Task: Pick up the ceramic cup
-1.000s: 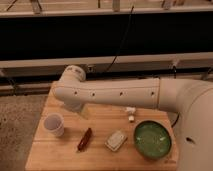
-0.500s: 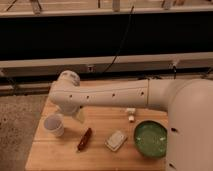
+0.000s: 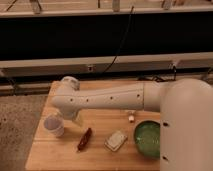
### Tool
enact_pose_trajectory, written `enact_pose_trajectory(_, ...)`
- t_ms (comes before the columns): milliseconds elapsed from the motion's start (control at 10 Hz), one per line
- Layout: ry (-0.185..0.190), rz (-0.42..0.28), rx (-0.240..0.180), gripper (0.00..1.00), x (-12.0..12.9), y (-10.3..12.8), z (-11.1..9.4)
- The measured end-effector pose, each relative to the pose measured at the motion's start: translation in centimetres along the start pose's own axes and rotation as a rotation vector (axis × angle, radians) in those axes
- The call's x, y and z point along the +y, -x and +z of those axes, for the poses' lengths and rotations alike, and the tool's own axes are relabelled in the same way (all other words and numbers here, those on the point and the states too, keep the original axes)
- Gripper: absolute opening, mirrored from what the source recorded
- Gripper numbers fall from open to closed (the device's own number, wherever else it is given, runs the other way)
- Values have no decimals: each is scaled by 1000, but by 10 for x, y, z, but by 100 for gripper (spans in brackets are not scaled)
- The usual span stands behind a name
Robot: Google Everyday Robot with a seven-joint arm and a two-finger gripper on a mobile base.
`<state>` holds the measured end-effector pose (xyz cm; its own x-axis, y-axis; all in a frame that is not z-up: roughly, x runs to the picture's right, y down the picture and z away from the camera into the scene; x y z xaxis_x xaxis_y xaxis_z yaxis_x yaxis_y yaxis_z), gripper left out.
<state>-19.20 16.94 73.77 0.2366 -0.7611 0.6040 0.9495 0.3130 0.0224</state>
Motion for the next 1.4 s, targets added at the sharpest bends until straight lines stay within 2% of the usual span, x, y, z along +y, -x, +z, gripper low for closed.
enact_pose_trajectory(200,-7,-25,-15,80,-4,7,7)
enact_pose_trajectory(1100,-11,-38,-37,80,1,12,18)
enact_pose_trajectory(1400,-11,-42,-45,72,2,13,20)
